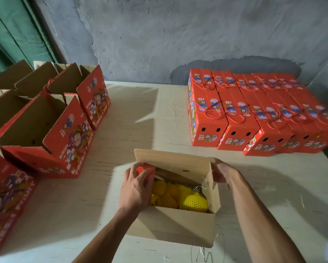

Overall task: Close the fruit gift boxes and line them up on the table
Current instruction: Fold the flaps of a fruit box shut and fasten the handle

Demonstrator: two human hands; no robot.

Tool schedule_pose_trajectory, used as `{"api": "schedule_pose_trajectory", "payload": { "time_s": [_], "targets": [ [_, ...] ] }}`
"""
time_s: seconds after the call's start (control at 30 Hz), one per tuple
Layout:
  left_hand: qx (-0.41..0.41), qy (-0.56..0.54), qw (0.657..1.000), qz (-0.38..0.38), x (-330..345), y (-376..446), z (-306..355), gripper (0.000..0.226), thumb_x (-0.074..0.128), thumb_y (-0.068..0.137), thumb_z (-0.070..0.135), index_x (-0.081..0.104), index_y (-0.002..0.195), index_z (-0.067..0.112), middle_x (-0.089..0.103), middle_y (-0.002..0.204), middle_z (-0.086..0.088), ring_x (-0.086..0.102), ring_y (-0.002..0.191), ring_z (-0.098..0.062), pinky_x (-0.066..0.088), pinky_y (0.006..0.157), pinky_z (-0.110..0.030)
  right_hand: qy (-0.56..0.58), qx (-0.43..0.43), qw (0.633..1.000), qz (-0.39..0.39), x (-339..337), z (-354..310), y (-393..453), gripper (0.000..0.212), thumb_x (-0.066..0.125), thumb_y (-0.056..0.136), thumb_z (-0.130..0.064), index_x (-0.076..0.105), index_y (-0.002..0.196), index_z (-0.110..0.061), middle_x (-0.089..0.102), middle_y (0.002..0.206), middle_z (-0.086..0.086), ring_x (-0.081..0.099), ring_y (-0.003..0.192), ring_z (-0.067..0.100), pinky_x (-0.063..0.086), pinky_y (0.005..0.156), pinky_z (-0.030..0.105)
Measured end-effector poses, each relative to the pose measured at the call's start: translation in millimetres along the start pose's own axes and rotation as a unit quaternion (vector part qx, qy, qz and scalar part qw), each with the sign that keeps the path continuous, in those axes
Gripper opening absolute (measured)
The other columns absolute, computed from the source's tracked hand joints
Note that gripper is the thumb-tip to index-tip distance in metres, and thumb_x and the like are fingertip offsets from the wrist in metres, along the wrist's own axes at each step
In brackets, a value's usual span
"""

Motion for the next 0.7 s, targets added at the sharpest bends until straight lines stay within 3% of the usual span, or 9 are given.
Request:
{"api": "schedule_pose_trajectory", "payload": {
  "time_s": [0.1,0.17,0.3,0.37,0.4,0.5,0.6,0.67,0.7],
  "targets": [
    [-0.002,-0.002,1.000,-0.005,-0.3,-0.5,-0.6,0.034,0.051,0.104,0.049,0.064,0.132,0.038,0.047,0.146,0.003,0.041,0.131,-0.024,0.060,0.086,-0.046,0.000,-0.041,0.999,-0.036,11.4,0.8,-18.3,0.038,0.063,0.094,-0.037,0.062,0.067,-0.011,0.061,0.055,0.008,0.061,0.042,0.020,0.049,0.041,0.021],
    [-0.002,-0.006,1.000,-0.010,0.5,-0.9,-0.9,0.035,0.048,0.104,0.050,0.063,0.133,0.038,0.046,0.147,0.003,0.040,0.132,-0.024,0.061,0.086,-0.047,0.060,-0.092,0.994,-0.024,18.9,-0.3,-24.8,0.042,0.057,0.099,-0.045,0.074,0.073,-0.017,0.070,0.065,0.008,0.067,0.050,0.021,0.049,0.043,0.020],
    [0.005,-0.016,1.000,-0.015,1.6,-1.3,-2.9,0.034,0.046,0.106,0.046,0.061,0.135,0.037,0.045,0.148,0.003,0.039,0.132,-0.026,0.061,0.083,-0.049,0.092,-0.195,0.963,0.160,12.0,17.2,-28.1,0.056,0.030,0.110,-0.050,0.073,0.104,-0.015,0.064,0.070,0.007,0.061,0.059,0.025,0.044,0.043,0.021],
    [0.010,-0.007,1.000,-0.018,3.4,-0.8,-5.0,0.033,0.050,0.106,0.039,0.060,0.137,0.036,0.044,0.149,0.002,0.039,0.132,-0.027,0.061,0.082,-0.050,0.042,-0.261,0.939,0.220,9.5,28.5,-34.9,0.051,0.028,0.111,-0.049,0.066,0.112,-0.015,0.064,0.087,0.010,0.067,0.076,0.030,0.054,0.053,0.029],
    [0.011,-0.005,1.000,-0.021,4.5,-0.7,-6.1,0.034,0.052,0.105,0.036,0.059,0.138,0.036,0.044,0.149,0.002,0.039,0.133,-0.028,0.061,0.082,-0.050,-0.009,-0.297,0.925,0.237,9.4,32.6,-39.5,0.048,0.027,0.111,-0.046,0.063,0.122,-0.016,0.065,0.099,0.010,0.069,0.086,0.030,0.058,0.060,0.031],
    [0.014,-0.016,1.000,-0.018,6.1,-1.3,-8.4,0.036,0.055,0.104,0.029,0.057,0.140,0.033,0.043,0.149,0.000,0.040,0.132,-0.029,0.060,0.084,-0.050,-0.205,-0.362,0.865,0.281,19.0,49.2,-52.9,0.042,0.032,0.112,-0.034,0.043,0.150,-0.022,0.063,0.130,0.008,0.067,0.100,0.020,0.054,0.071,0.019],
    [-0.008,-0.073,0.997,0.028,2.4,-1.7,-8.1,0.025,0.050,0.106,0.028,0.055,0.130,0.028,0.046,0.140,0.001,0.049,0.118,-0.024,0.056,0.082,-0.043,-0.311,-0.440,0.769,0.344,32.1,56.3,-64.3,0.046,0.045,0.108,-0.018,0.043,0.151,-0.003,0.059,0.143,0.018,0.064,0.123,0.034,0.057,0.091,0.038],
    [-0.067,-0.134,0.987,0.055,-0.5,-1.7,-12.3,0.022,0.051,0.104,0.032,0.043,0.124,0.026,0.044,0.137,-0.001,0.059,0.104,-0.025,0.051,0.072,-0.033,-0.313,-0.473,0.742,0.357,35.4,49.4,-70.3,0.050,0.053,0.104,-0.010,0.041,0.151,0.004,0.056,0.145,0.023,0.062,0.127,0.036,0.057,0.093,0.042],
    [-0.091,-0.155,0.982,0.051,0.8,-2.4,-15.3,0.032,0.053,0.103,0.035,0.037,0.130,0.026,0.042,0.141,-0.003,0.061,0.103,-0.028,0.051,0.070,-0.032,-0.309,-0.485,0.737,0.355,34.6,45.3,-71.1,0.053,0.055,0.103,-0.008,0.038,0.152,0.004,0.053,0.148,0.024,0.060,0.130,0.035,0.057,0.094,0.042]
  ]
}}
Point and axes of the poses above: each hand's wrist, its own y-axis towards the middle knuckle, its own x-axis out of the palm, z = x × y, the point moved 6 cm from there along y, towards the middle knuckle
